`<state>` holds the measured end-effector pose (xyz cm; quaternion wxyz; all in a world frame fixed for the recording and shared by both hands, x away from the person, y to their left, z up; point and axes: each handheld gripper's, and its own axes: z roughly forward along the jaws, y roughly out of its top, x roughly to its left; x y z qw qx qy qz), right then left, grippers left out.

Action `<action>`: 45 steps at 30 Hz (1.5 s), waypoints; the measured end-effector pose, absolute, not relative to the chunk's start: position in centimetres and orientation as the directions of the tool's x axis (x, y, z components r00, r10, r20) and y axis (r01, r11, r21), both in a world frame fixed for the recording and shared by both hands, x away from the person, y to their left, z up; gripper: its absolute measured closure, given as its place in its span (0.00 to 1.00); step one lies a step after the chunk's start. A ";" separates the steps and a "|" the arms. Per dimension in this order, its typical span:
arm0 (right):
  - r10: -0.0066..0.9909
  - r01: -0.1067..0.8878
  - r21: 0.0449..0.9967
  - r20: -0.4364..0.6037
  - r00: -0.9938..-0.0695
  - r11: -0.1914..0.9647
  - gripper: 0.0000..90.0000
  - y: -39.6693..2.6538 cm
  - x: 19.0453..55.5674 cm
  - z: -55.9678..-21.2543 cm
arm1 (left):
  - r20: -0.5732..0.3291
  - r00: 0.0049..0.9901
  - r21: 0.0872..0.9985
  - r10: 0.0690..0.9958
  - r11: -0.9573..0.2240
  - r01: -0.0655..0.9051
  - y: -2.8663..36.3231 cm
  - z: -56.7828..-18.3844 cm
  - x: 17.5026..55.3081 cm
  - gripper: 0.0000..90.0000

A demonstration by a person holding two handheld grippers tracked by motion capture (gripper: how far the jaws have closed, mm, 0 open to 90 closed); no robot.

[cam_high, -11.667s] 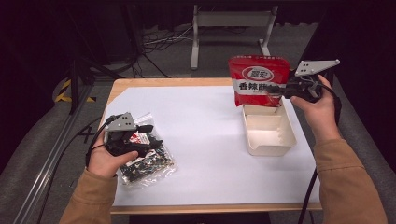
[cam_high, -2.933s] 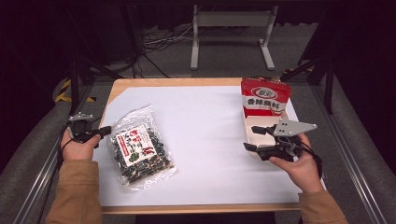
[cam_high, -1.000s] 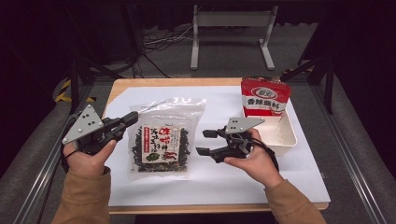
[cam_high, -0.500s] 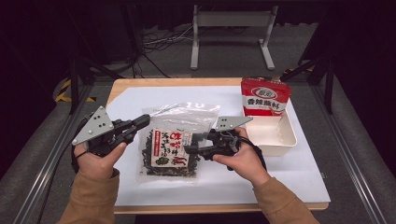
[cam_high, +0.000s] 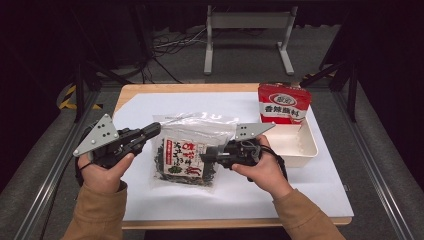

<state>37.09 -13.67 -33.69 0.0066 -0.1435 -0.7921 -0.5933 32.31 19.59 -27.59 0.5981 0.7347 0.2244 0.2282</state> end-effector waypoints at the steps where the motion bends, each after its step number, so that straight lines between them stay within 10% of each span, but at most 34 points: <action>1: 0.219 0.232 0.938 0.177 -0.960 0.257 0.84 -13.7 37.1 -33.6 | 0.066 0.795 0.981 0.603 -0.183 0.058 19.6 -27.6 32.3 0.99; 13: 0.221 0.221 0.936 0.163 -0.962 0.274 0.85 -14.2 37.0 -33.1 | 0.038 0.815 0.982 0.578 -0.173 0.077 19.7 -27.7 32.6 0.97; 23: 0.267 0.172 0.931 0.085 -0.960 0.321 0.85 -15.7 36.7 -31.9 | 0.013 0.810 0.982 0.586 -0.162 0.101 19.7 -27.8 32.9 0.71; 45: 0.396 0.132 0.944 0.002 -0.918 0.303 0.85 -21.8 36.5 -28.4 | -0.011 0.774 0.963 0.633 -0.203 0.179 20.8 -28.8 34.1 0.68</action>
